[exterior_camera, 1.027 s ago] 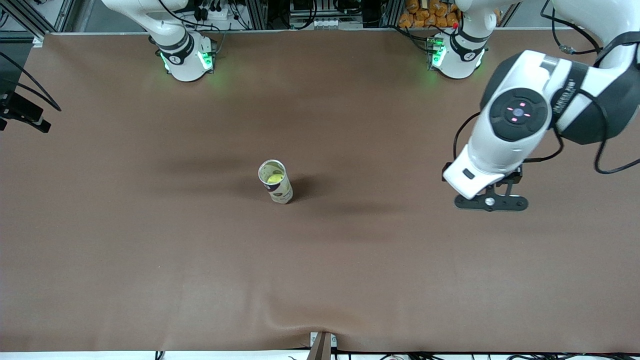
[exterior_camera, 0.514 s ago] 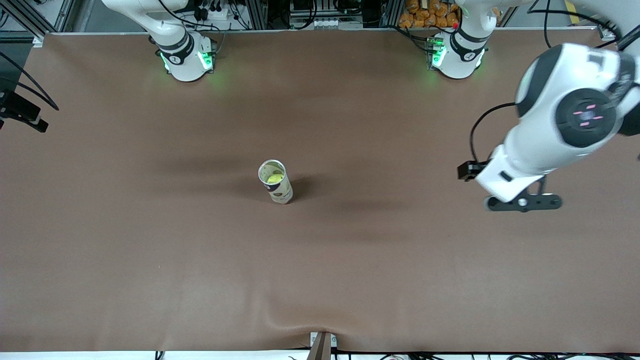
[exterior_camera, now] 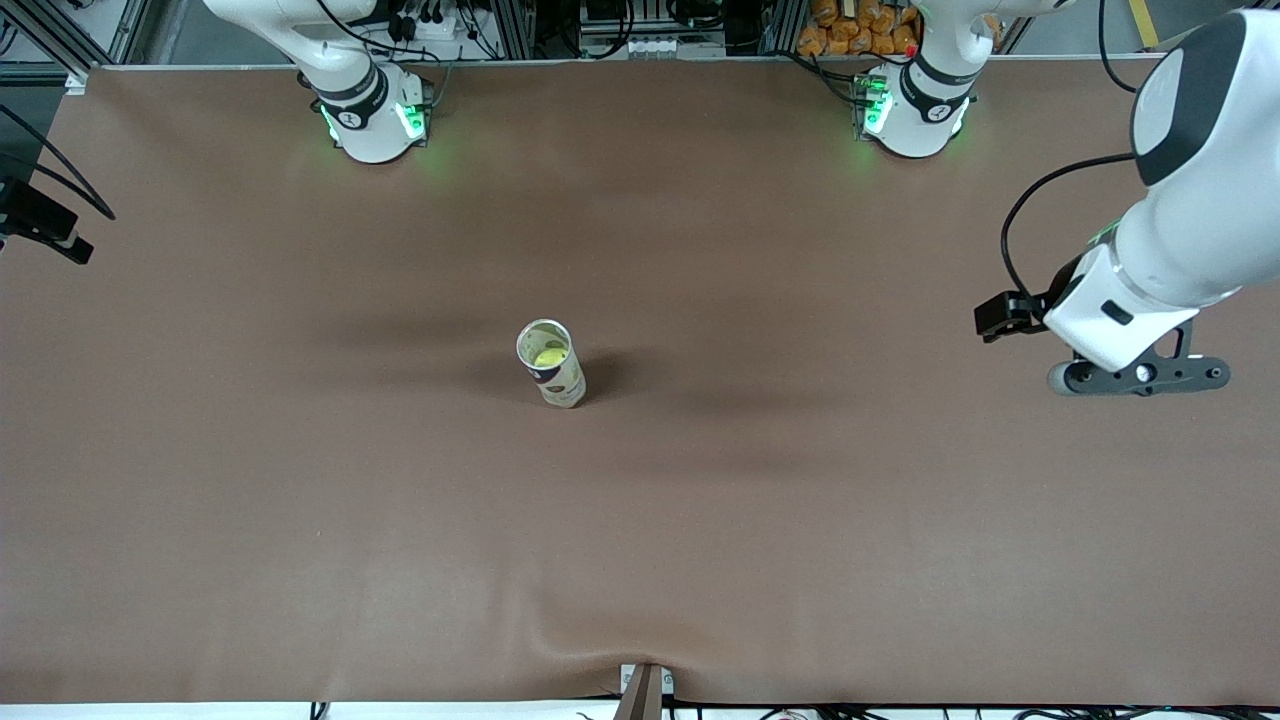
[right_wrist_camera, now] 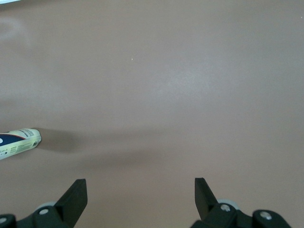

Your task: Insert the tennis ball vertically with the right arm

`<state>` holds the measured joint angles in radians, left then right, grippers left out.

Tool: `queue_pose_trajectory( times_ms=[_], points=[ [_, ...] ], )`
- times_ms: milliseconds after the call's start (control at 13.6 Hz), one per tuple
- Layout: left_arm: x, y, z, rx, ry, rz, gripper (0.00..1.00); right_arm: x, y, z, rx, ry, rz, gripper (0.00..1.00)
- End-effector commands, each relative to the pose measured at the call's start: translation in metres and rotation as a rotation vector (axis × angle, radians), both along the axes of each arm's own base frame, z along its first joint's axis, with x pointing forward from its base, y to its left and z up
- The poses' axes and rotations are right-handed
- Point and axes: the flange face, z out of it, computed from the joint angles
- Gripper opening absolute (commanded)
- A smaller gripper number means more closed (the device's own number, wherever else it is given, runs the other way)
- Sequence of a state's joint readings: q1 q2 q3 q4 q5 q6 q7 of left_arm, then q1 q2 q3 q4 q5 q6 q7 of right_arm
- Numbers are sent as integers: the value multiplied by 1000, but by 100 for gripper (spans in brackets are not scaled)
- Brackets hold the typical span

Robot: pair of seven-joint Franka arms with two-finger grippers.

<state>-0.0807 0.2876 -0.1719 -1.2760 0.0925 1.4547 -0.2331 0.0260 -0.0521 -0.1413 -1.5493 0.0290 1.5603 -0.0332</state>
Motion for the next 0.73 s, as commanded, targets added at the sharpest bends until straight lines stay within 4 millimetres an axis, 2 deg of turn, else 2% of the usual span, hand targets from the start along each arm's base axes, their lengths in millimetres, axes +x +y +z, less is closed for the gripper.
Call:
queue_pose_trajectory(
  times_ms=[0, 293, 660],
  points=[
    [-10, 22, 23, -52, -8, -15, 100, -2, -1, 6, -3, -10, 1, 100],
    [-17, 62, 42, -80, -29, -78, 100, -2, -1, 6, -2, -9, 1, 100],
    [-31, 74, 45, -134, 19, -76, 100, -2, 1, 6, -1, -9, 4, 100]
  ],
)
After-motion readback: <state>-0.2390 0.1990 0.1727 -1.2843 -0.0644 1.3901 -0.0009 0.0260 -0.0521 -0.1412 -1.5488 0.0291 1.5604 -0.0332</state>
